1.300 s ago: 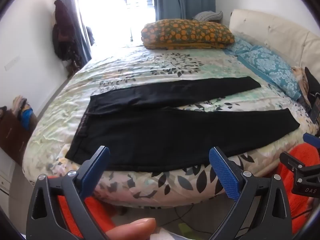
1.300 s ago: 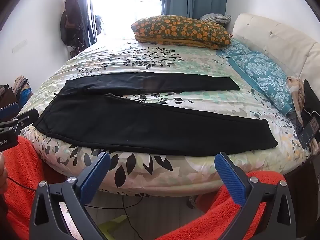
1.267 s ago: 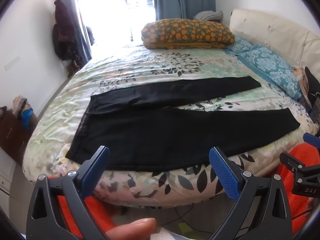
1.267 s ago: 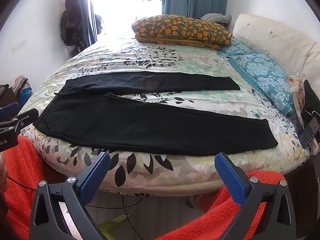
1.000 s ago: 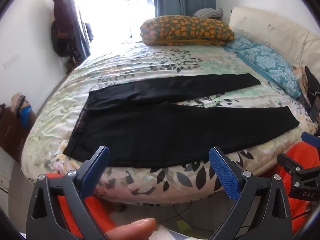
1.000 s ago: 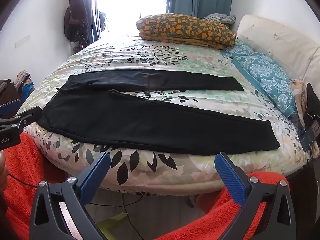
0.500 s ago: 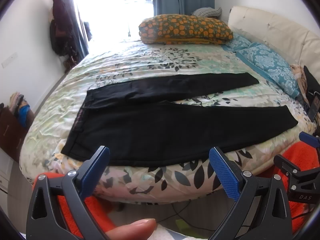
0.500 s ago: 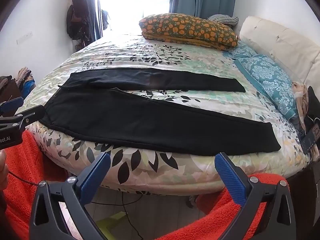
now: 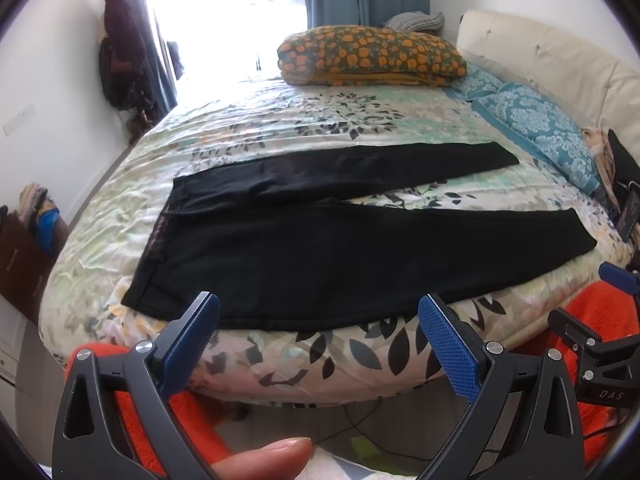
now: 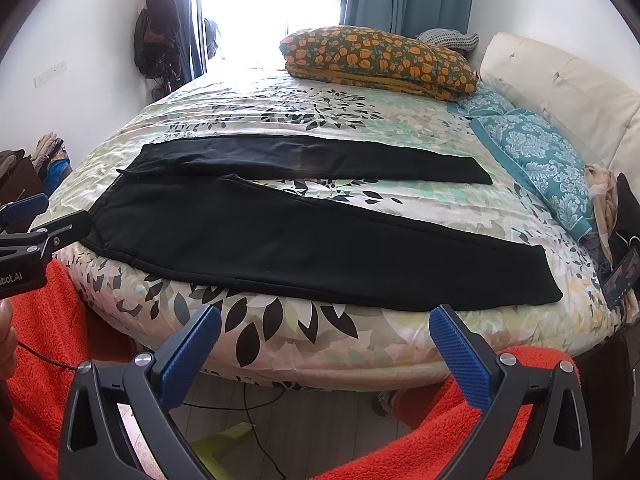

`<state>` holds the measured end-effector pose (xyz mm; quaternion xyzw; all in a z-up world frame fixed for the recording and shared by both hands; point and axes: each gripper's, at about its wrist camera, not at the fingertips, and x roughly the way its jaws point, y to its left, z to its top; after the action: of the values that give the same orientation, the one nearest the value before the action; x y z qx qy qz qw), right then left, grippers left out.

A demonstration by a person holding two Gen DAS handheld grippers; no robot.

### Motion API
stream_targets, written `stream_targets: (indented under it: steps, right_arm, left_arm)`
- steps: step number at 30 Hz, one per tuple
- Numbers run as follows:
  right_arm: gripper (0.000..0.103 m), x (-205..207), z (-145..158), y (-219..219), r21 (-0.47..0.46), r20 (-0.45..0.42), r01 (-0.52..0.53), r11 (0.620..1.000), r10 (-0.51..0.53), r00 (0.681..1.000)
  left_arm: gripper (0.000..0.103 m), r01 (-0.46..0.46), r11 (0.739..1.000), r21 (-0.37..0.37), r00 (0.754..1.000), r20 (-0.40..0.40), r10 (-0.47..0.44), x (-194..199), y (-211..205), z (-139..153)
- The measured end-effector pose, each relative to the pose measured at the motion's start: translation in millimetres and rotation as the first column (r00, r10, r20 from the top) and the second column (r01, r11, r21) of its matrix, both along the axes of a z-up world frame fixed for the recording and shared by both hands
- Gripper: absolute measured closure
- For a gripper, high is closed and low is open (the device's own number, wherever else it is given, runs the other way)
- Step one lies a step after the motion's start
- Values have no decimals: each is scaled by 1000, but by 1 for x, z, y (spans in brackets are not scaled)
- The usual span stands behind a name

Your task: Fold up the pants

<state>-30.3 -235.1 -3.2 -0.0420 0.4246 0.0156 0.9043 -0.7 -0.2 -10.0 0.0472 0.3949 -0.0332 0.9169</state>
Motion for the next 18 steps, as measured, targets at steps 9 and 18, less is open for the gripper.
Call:
stream_targets:
  steps: [9, 18]
  right_arm:
    - [0, 0, -3, 1, -1, -8, -5, 1000, 5, 1000]
    - [0, 0, -5, 2, 1, -16, -8, 1000, 8, 1000]
  left_arm:
    - [2, 0, 1000, 1, 1000, -2, 0, 0, 0, -1]
    - [2, 2, 1000, 3, 1000, -5, -2, -1, -1, -3]
